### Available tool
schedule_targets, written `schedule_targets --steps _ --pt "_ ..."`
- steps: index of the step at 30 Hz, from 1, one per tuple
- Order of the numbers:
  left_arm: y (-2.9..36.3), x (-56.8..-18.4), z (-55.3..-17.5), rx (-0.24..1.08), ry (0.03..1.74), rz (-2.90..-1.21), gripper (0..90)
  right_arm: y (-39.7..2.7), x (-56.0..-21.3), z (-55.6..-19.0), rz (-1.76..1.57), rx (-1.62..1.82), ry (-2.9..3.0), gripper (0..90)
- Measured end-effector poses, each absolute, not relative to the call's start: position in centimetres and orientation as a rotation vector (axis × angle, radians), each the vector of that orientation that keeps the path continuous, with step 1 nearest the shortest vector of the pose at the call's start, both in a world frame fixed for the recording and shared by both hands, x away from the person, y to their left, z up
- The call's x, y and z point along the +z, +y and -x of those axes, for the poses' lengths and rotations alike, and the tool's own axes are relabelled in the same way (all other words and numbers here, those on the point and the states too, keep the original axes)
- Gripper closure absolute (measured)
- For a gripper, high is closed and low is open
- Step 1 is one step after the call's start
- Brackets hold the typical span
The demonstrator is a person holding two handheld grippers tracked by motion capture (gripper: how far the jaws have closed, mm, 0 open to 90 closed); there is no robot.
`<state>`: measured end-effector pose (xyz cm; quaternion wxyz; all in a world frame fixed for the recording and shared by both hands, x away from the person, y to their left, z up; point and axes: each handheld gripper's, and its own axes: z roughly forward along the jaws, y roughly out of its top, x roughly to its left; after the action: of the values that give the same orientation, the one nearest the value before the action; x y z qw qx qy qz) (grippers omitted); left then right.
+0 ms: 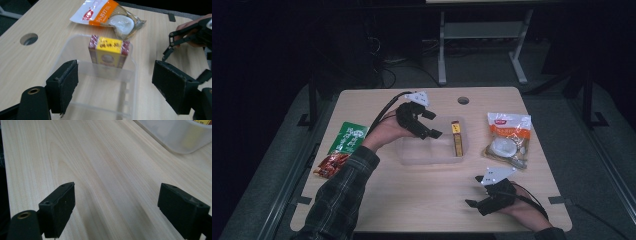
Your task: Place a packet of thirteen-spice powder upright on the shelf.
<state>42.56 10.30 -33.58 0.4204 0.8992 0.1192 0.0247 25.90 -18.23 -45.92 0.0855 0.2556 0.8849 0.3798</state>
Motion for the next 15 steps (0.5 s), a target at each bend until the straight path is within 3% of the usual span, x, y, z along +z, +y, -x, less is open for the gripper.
schedule_targets --steps 15 --pt "15.1 -34.7 -39.0 0.117 0.401 -2.259 20.7 -18.3 -45.9 -25.7 -0.764 1.128 2.634 14.1"
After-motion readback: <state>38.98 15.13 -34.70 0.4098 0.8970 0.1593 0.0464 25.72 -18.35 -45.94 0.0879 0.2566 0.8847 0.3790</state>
